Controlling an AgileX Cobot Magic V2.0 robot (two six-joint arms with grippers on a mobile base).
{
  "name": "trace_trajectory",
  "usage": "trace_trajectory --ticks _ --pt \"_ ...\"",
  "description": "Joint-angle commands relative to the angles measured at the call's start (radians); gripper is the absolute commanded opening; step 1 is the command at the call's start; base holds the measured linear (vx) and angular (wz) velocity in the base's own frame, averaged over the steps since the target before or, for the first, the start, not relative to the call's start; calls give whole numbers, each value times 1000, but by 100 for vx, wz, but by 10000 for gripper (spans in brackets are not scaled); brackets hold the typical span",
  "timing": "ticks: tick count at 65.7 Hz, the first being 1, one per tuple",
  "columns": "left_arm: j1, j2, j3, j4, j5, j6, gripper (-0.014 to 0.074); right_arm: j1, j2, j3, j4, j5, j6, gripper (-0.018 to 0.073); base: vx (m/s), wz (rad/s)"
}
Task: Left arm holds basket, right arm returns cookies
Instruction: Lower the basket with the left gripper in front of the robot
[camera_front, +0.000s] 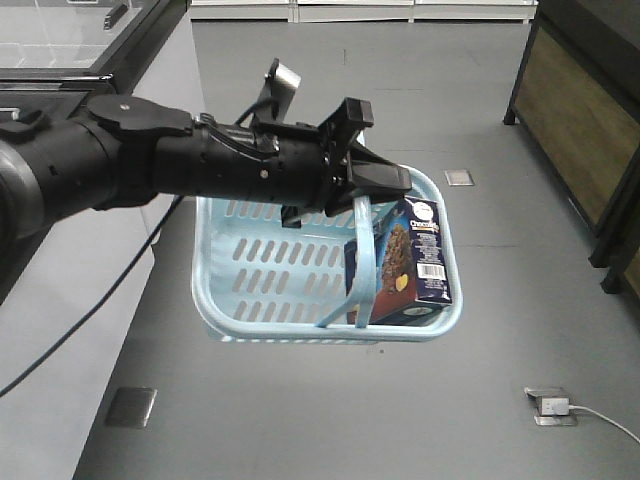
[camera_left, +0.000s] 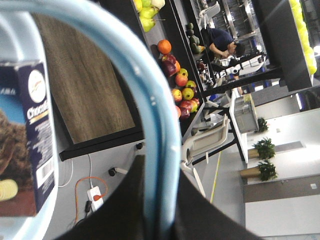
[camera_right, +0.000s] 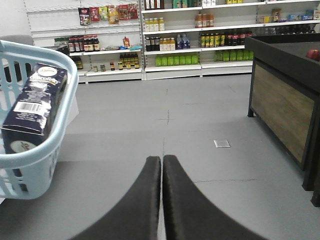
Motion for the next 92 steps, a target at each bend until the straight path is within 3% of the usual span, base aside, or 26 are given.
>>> trace_trajectory --ticks 1,5,19,32,45,59,92 --pt "-41 -55 64 -193 17 105 -7 -3 -11 -1 -7 -78 0 -8 0 0" --pt "-65 -58 157 -267 47 174 -7 -3 -11 -1 -7 -78 0 -8 0 0" --pt "-91 -62 408 -267 123 275 -7 -3 -11 -1 -7 -78 0 -8 0 0" --pt "-91 -62 510 -267 161 340 -7 -3 -11 -1 -7 -78 0 -8 0 0" --pt "-91 -62 523 -267 213 348 -7 -3 -11 -1 -7 -78 0 -8 0 0" --pt "-91 -62 523 -267 147 345 -7 -3 -11 -1 -7 -78 0 -8 0 0" --pt "-91 -58 523 -257 144 346 -7 -3 -10 -1 -7 -78 0 -8 0 0"
